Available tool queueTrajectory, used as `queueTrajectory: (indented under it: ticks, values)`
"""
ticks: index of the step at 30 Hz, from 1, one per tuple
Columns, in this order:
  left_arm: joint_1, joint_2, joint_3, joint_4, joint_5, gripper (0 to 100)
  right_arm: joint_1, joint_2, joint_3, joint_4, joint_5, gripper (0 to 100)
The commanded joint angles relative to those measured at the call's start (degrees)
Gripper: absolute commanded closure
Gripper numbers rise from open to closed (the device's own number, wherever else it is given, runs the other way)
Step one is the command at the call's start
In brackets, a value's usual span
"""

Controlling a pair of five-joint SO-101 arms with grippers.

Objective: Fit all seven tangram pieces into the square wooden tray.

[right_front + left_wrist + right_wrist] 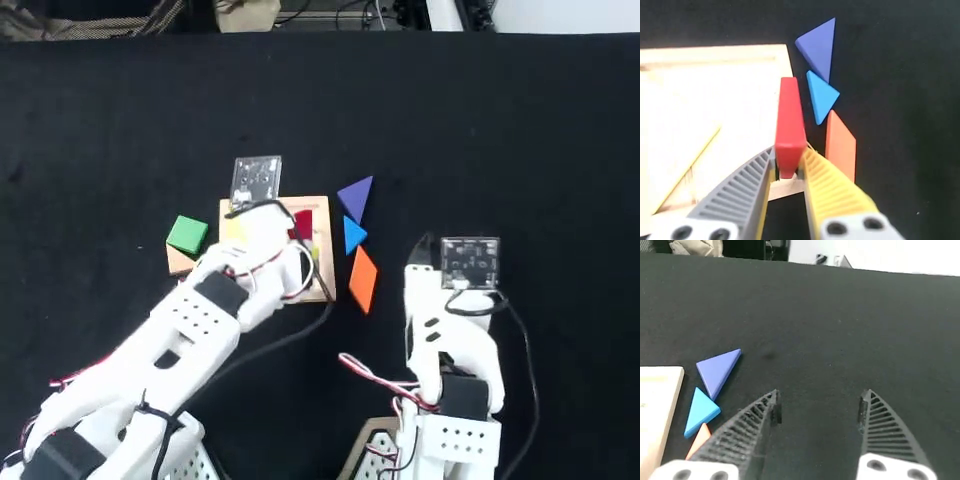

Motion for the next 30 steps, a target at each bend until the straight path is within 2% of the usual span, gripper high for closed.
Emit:
queueTrajectory:
  ticks: [1,9,15,24,30]
  values:
    - [-0.2,-1.7,1.6,-4.9,0.4,97,1.1,-3.4,-0.3,-1.4,-0.8,73.7]
    - [1.0,-1.6,7.3,-11.6,2.2,97,1.1,-3.3,-0.3,-1.2,-0.9,73.7]
    - [1.3,-1.6,11.6,-19.7,2.7,97,0.4,-3.3,-0.3,-1.1,-0.8,73.7]
    - [2.5,-1.0,12.4,-20.5,2.7,97,-1.1,-3.3,-0.3,-0.8,-0.5,73.7]
    - [2.4,6.9,9.0,-21.0,3.0,97,-1.2,-3.3,-0.3,-0.8,-0.5,73.7]
